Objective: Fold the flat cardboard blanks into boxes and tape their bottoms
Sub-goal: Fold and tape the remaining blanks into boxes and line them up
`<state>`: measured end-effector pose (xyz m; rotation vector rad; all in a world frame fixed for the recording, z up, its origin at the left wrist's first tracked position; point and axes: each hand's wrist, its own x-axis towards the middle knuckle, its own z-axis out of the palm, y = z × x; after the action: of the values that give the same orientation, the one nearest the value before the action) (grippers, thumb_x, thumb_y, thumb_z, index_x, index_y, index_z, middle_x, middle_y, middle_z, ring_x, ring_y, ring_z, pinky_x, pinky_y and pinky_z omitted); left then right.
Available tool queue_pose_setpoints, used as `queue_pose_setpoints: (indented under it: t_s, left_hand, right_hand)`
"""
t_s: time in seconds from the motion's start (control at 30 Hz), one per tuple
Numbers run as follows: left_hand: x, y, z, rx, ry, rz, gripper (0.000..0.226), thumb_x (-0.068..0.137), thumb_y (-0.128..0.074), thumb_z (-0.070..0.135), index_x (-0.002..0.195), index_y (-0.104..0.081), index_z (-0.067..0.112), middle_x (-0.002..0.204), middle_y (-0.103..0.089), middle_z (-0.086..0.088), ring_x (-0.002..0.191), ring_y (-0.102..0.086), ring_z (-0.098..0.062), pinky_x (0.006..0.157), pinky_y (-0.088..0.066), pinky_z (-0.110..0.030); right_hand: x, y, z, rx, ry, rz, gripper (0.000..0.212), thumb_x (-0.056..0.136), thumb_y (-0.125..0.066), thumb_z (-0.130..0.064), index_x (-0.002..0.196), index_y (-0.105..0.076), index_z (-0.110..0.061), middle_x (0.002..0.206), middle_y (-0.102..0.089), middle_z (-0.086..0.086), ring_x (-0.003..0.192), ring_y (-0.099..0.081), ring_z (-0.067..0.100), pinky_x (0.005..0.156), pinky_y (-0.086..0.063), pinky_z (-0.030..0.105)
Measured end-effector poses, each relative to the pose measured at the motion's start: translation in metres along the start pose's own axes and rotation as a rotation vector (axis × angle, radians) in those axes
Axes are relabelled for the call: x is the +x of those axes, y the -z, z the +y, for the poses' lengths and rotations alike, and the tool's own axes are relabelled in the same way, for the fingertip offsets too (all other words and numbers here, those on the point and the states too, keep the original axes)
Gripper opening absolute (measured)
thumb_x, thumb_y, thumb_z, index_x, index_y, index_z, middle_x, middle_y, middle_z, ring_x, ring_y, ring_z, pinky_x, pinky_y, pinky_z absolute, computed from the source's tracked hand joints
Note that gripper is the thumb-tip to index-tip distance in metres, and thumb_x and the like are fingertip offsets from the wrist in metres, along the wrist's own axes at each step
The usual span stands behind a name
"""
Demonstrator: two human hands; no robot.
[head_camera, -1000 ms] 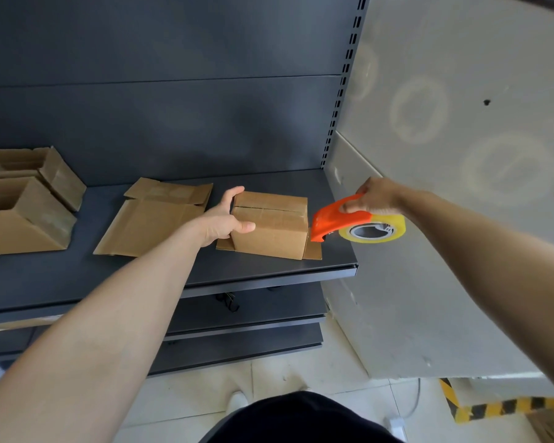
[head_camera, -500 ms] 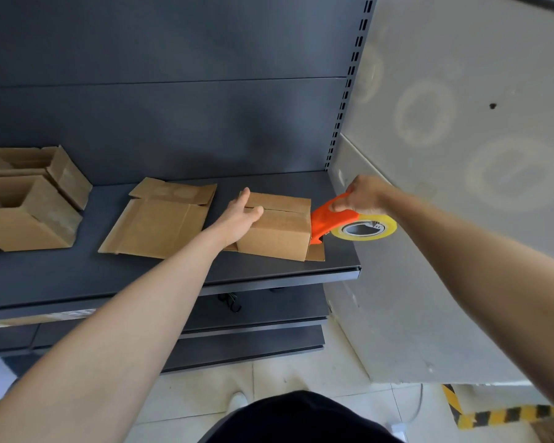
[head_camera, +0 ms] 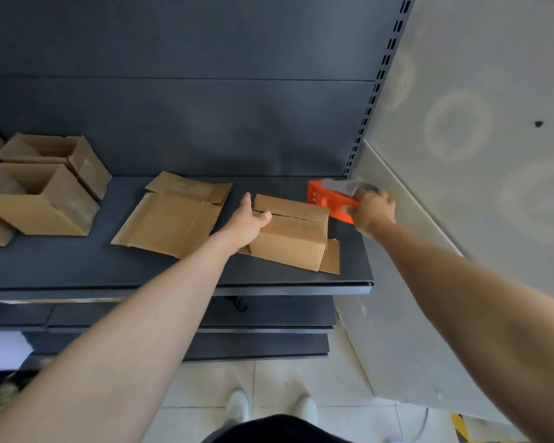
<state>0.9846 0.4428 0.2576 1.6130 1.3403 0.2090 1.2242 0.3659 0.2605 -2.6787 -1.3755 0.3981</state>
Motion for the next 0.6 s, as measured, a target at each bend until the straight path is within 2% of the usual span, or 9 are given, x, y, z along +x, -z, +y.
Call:
queue_pose_setpoints:
  t_s: [0.07, 0.13, 0.2, 0.27, 0.33, 0.37, 0.43, 0.5, 0.6]
  left_hand:
    - [0.002, 0.001, -0.001, 0.001, 0.02, -0.01, 0.075, 0.097, -0.048, 0.037, 0.153, -0.001, 0.024, 0.159, -0.016, -0.004, 0.144, -0.021, -0.025, 0.116, -0.022, -0.043]
    - [0.005, 0.002, -0.004, -0.012, 0.029, -0.027, 0.074, 0.096, -0.049, 0.039, 0.153, -0.003, 0.024, 0.158, -0.018, -0.004, 0.144, -0.022, -0.024, 0.117, -0.022, -0.043]
    - [0.007, 0.002, -0.005, -0.037, 0.037, -0.038, 0.074, 0.096, -0.05, 0.04, 0.153, -0.007, 0.023, 0.157, -0.022, -0.004, 0.142, -0.025, -0.024, 0.116, -0.024, -0.044]
    - [0.009, 0.003, -0.005, -0.055, 0.054, -0.041, 0.073, 0.096, -0.05, 0.041, 0.153, -0.011, 0.018, 0.156, -0.025, -0.005, 0.141, -0.027, -0.024, 0.116, -0.024, -0.043]
    - [0.01, 0.002, -0.005, -0.074, 0.068, -0.048, 0.071, 0.097, -0.048, 0.04, 0.152, -0.013, 0.012, 0.156, -0.023, -0.005, 0.142, -0.025, -0.023, 0.116, -0.022, -0.039]
    - [0.009, 0.002, -0.004, -0.086, 0.071, -0.054, 0.069, 0.098, -0.047, 0.04, 0.151, -0.015, 0.01, 0.156, -0.024, -0.005, 0.142, -0.025, -0.023, 0.114, -0.023, -0.037]
    - [0.006, 0.002, 0.0, -0.11, 0.086, -0.056, 0.068, 0.098, -0.046, 0.038, 0.151, -0.016, 0.008, 0.154, -0.027, -0.006, 0.141, -0.028, -0.024, 0.112, -0.024, -0.036]
    - [0.005, 0.002, 0.0, -0.141, 0.108, -0.069, 0.067, 0.098, -0.047, 0.038, 0.15, -0.018, 0.007, 0.152, -0.031, -0.007, 0.139, -0.031, -0.026, 0.112, -0.027, -0.038]
    - [0.003, 0.001, -0.001, -0.202, 0.111, -0.084, 0.074, 0.086, -0.051, 0.057, 0.143, -0.037, 0.011, 0.144, -0.045, -0.005, 0.129, -0.044, -0.025, 0.11, -0.033, -0.044]
  right_hand:
    - [0.005, -0.02, -0.005, 0.044, -0.005, -0.01, 0.034, 0.093, -0.054, -0.031, 0.123, -0.057, -0.014, 0.122, -0.057, 0.015, 0.126, -0.04, 0.033, 0.101, -0.033, 0.038]
    - [0.008, -0.035, -0.01, 0.153, -0.04, -0.051, 0.031, 0.093, -0.052, -0.028, 0.12, -0.06, -0.014, 0.114, -0.062, 0.015, 0.111, -0.053, 0.032, 0.087, -0.044, 0.035]
    - [0.009, -0.038, -0.011, 0.298, -0.059, -0.11, 0.031, 0.094, -0.049, -0.024, 0.121, -0.061, -0.014, 0.112, -0.064, 0.014, 0.099, -0.058, 0.031, 0.075, -0.045, 0.031]
    - [0.006, -0.026, -0.016, 0.476, -0.062, -0.07, 0.03, 0.095, -0.05, -0.019, 0.121, -0.063, -0.015, 0.116, -0.065, 0.013, 0.097, -0.059, 0.029, 0.078, -0.046, 0.03]
    - [0.001, -0.011, -0.023, 0.576, -0.122, 0.041, 0.028, 0.095, -0.05, -0.026, 0.111, -0.067, -0.01, 0.109, -0.066, 0.013, 0.095, -0.061, 0.031, 0.076, -0.046, 0.031]
    - [-0.004, -0.006, -0.028, 0.595, -0.18, 0.058, 0.031, 0.094, -0.05, -0.033, 0.103, -0.066, -0.008, 0.101, -0.066, 0.014, 0.088, -0.061, 0.031, 0.071, -0.047, 0.032]
    - [-0.016, 0.0, -0.038, 0.703, -0.295, -0.112, 0.038, 0.091, -0.054, -0.045, 0.098, -0.06, -0.009, 0.087, -0.063, 0.01, 0.072, -0.061, 0.025, 0.064, -0.052, 0.033]
    - [-0.025, -0.004, -0.046, 0.894, -0.369, -0.35, 0.042, 0.089, -0.062, -0.043, 0.11, -0.055, -0.007, 0.099, -0.065, 0.009, 0.08, -0.066, 0.024, 0.071, -0.059, 0.037]
    - [-0.033, -0.004, -0.051, 0.986, -0.393, -0.394, 0.04, 0.092, -0.062, -0.032, 0.119, -0.05, -0.006, 0.116, -0.062, 0.013, 0.1, -0.065, 0.03, 0.077, -0.058, 0.044]
